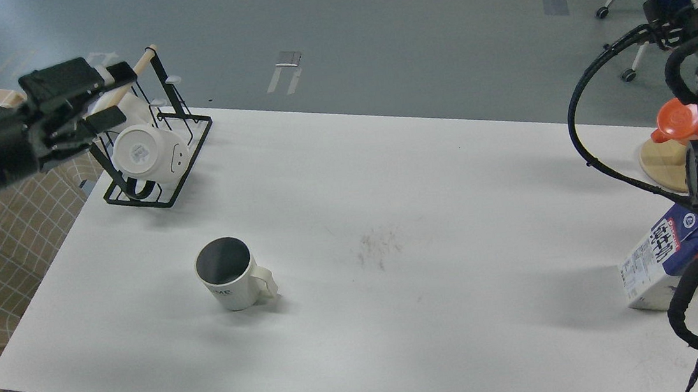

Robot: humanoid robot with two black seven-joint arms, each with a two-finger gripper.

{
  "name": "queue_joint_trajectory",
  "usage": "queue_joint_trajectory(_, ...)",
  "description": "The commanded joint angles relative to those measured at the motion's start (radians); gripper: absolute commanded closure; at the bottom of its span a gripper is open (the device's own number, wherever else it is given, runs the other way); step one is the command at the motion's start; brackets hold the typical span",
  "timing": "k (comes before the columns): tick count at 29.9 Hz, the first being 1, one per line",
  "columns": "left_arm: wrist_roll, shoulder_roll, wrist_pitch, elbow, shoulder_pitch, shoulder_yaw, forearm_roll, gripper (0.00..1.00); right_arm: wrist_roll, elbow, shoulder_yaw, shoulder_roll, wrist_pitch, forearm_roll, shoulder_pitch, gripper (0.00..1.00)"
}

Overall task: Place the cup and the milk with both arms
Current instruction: 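Lower the left gripper from the cup rack toward the grey mug, then grasp the grey mug rim with the left gripper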

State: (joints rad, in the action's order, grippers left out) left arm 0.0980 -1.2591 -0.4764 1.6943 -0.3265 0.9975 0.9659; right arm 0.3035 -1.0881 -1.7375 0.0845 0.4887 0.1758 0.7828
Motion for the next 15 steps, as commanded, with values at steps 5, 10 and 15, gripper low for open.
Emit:
queue_joint_trajectory(5,-0.001,-0.017,-0.012,0.070,0.017,-0.099,0.417,0.13,0.003,-0.001,-0.002,0.006,0.000,-0.010,-0.028,0.00)
queue_joint_trajectory(10,-0.003,0.041,-0.012,0.065,0.027,-0.115,0.577,0.14,0.003,0.002,-0.002,0.001,0.000,-0.010,-0.031,0.00)
queue_joint_trajectory(15,-0.001,0.162,-0.012,0.064,0.009,-0.174,0.786,0.15,0.003,0.004,-0.002,0.000,0.000,-0.010,-0.033,0.00)
